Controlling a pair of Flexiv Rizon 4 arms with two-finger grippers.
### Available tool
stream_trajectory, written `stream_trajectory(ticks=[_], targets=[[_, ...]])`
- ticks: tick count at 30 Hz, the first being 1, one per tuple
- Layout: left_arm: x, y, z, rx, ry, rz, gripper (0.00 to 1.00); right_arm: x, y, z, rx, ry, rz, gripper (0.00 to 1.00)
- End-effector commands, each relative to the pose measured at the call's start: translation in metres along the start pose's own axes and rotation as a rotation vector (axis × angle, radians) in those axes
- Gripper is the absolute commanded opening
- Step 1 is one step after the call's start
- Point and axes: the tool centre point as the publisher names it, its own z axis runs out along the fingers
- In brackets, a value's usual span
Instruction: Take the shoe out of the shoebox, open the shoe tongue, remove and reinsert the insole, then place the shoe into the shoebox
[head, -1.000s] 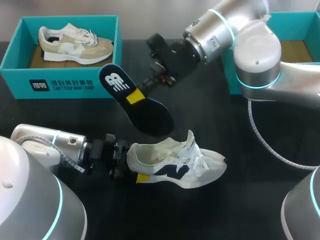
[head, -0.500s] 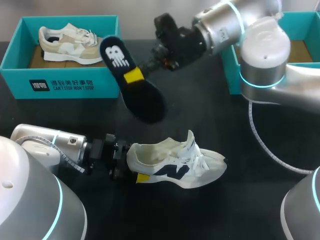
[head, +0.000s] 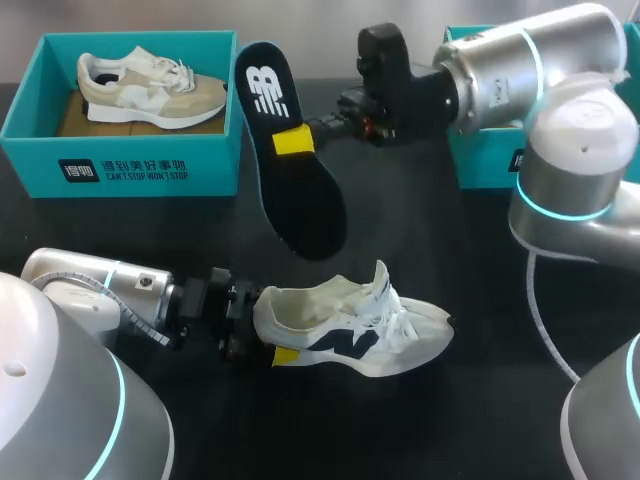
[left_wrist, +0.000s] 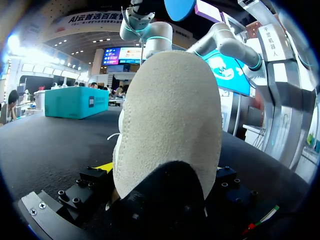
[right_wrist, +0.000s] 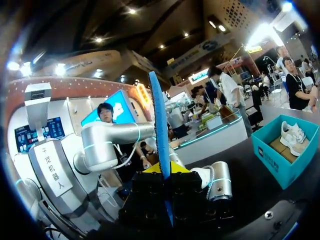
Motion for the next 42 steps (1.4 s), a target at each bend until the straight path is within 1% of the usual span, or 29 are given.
stream_trajectory(ticks=[1,16,17,19,20,21,23,25,28,29,30,31,42], targets=[[-0.002,0.002,0.002,-0.003,0.003,0.0,0.0,0.002,-0.002,0.001,-0.01,-0.008,0.0,0.0],[-0.002,0.002,0.002,-0.003,0.003,0.0,0.0,0.002,-0.002,0.001,-0.01,-0.008,0.0,0.0],[-0.002,0.002,0.002,-0.003,0.003,0.0,0.0,0.005,0.0,0.0,-0.053,-0.003,0.011,0.0],[-0.002,0.002,0.002,-0.003,0.003,0.0,0.0,0.016,0.005,-0.002,-0.092,-0.014,0.027,0.0],[-0.002,0.002,0.002,-0.003,0.003,0.0,0.0,0.024,0.009,-0.003,-0.124,-0.005,0.039,0.0],[-0.002,0.002,0.002,-0.003,0.003,0.0,0.0,0.031,0.012,-0.004,-0.121,-0.014,0.048,0.0],[-0.002,0.002,0.002,-0.003,0.003,0.0,0.0,0.047,0.022,-0.008,-0.15,-0.025,0.058,0.0],[-0.002,0.002,0.002,-0.003,0.003,0.0,0.0,0.062,0.03,-0.011,-0.16,-0.044,0.066,0.0],[-0.002,0.002,0.002,-0.003,0.003,0.0,0.0,0.084,0.038,-0.019,-0.202,-0.055,0.071,0.0],[-0.002,0.002,0.002,-0.003,0.003,0.0,0.0,0.089,0.039,-0.021,-0.231,-0.048,0.087,0.0],[-0.002,0.002,0.002,-0.003,0.003,0.0,0.0,0.094,0.039,-0.023,-0.276,-0.081,0.142,0.0],[-0.002,0.002,0.002,-0.003,0.003,0.0,0.0,0.099,0.039,-0.026,-0.309,-0.148,0.214,0.0],[-0.002,0.002,0.002,-0.003,0.003,0.0,0.0,0.099,0.039,-0.026,-0.309,-0.148,0.214,0.0]])
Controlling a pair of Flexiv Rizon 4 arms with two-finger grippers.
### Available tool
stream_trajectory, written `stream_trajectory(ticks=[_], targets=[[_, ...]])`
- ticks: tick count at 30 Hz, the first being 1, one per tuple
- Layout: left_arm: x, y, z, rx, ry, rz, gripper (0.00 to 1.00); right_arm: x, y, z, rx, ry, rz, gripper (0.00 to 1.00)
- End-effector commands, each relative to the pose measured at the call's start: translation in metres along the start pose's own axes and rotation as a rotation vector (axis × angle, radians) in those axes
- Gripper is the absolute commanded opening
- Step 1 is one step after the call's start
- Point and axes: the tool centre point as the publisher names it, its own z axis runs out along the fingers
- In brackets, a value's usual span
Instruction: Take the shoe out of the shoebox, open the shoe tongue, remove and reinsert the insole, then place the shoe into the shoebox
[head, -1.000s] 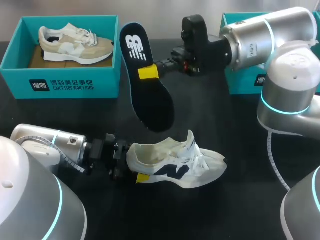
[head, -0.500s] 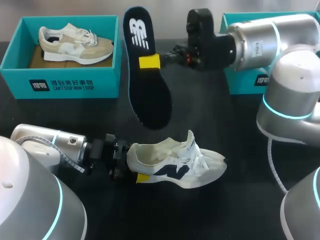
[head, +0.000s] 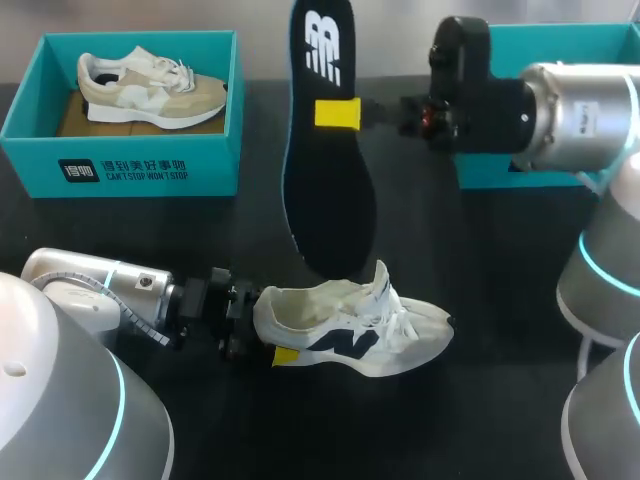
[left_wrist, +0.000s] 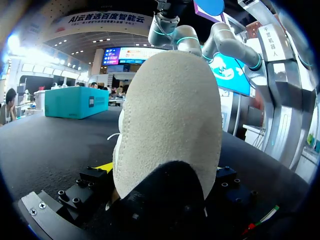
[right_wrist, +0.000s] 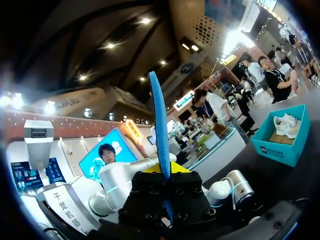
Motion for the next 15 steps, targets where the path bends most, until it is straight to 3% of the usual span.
stream_trajectory(ticks=[1,7,15], targets=[[-0.001,0.001,0.002,-0.003,0.003,0.0,0.0,0.008,-0.006,-0.003,-0.029,-0.05,0.001,0.0],[-0.001,0.001,0.002,-0.003,0.003,0.0,0.0,0.003,0.0,-0.011,-0.02,-0.06,-0.013,0.0],[-0.001,0.001,0.002,-0.003,0.003,0.0,0.0,0.004,0.009,-0.03,0.063,-0.026,-0.053,0.0]])
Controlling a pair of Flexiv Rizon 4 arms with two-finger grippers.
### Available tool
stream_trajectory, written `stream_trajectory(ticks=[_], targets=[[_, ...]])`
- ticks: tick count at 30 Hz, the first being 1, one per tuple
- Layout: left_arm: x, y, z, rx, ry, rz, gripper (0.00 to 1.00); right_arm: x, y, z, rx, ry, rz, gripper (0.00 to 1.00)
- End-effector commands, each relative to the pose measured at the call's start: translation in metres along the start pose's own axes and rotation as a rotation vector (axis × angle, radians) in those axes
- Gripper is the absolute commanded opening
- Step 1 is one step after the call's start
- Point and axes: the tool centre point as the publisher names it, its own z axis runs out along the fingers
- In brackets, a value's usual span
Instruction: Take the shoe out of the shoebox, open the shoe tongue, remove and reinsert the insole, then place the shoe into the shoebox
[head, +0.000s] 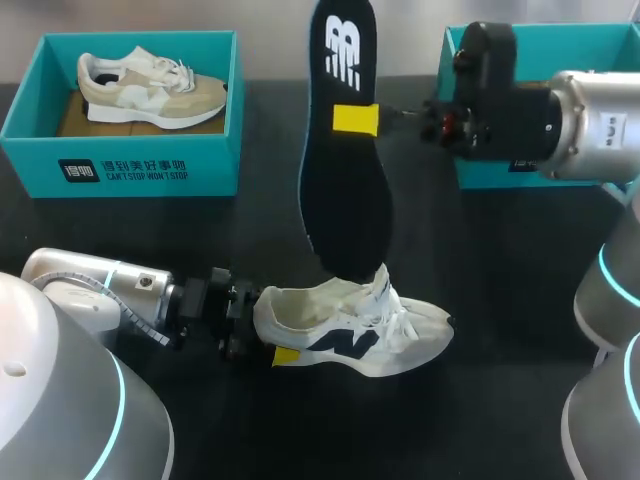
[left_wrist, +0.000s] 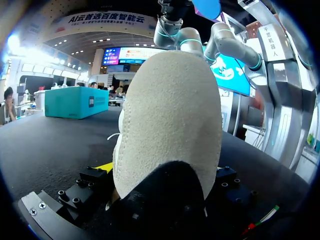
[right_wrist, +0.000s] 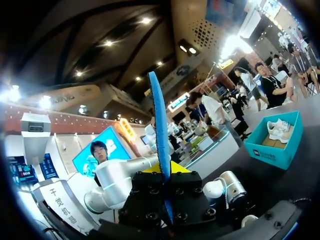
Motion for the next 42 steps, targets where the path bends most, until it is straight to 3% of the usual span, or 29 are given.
stream_trajectory(ticks=[1,13,28,41,42], targets=[[-0.001,0.001,0.002,-0.003,0.003,0.0,0.0,-0.001,0.01,-0.018,0.072,0.006,-0.026,0.0],[-0.001,0.001,0.002,-0.003,0.003,0.0,0.0,0.002,0.003,-0.047,0.151,-0.045,-0.049,0.0],[-0.001,0.001,0.002,-0.003,0.003,0.0,0.0,-0.002,-0.006,-0.048,0.085,-0.083,-0.057,0.0],[-0.001,-0.001,0.003,-0.01,0.018,0.016,0.0,-0.002,-0.006,-0.048,0.085,-0.083,-0.057,0.0],[-0.001,-0.002,0.003,-0.023,0.021,0.029,0.12,-0.002,-0.006,-0.048,0.085,-0.083,-0.057,0.0]])
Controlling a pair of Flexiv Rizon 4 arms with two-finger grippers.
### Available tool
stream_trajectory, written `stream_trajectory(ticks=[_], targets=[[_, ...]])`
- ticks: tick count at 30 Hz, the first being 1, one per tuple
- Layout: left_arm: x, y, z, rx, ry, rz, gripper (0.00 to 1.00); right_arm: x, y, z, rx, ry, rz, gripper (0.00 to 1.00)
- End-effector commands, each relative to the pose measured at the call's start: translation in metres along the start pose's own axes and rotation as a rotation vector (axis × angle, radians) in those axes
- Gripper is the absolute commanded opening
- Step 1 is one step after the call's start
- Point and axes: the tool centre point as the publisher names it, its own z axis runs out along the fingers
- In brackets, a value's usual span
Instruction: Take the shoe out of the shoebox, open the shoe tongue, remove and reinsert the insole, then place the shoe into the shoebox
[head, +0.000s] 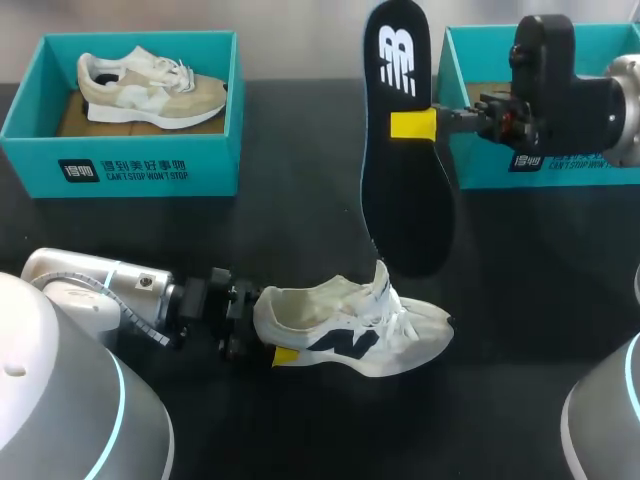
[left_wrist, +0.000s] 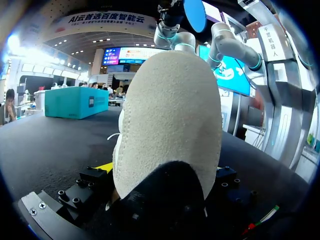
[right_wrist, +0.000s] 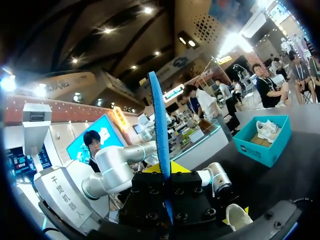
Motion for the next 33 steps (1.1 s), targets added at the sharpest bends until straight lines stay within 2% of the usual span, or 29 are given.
stream_trajectory(ticks=[1,2,3,16,22,27,33], targets=[[-0.002,-0.002,0.002,-0.018,0.019,0.014,0.4,-0.001,0.0,0.002,0.001,-0.001,0.001,0.0],[-0.001,-0.004,0.002,-0.017,0.019,0.014,0.96,-0.001,0.0,0.002,0.001,-0.001,0.001,0.0],[-0.001,-0.004,0.001,-0.025,0.019,0.021,1.0,-0.001,0.0,0.002,0.001,-0.001,0.001,0.0],[0.007,-0.008,-0.016,-0.054,0.038,0.02,1.0,-0.001,0.0,0.002,0.001,-0.001,0.001,0.0],[0.008,-0.008,-0.026,-0.099,0.014,0.007,1.0,-0.001,0.0,0.002,0.001,-0.001,0.001,0.0],[0.009,-0.012,-0.032,-0.164,0.019,-0.01,1.0,-0.001,0.0,0.002,0.001,-0.001,0.001,0.0],[0.011,-0.016,-0.039,-0.28,0.024,-0.033,1.0,-0.001,0.0,0.002,0.001,-0.001,0.001,0.0]])
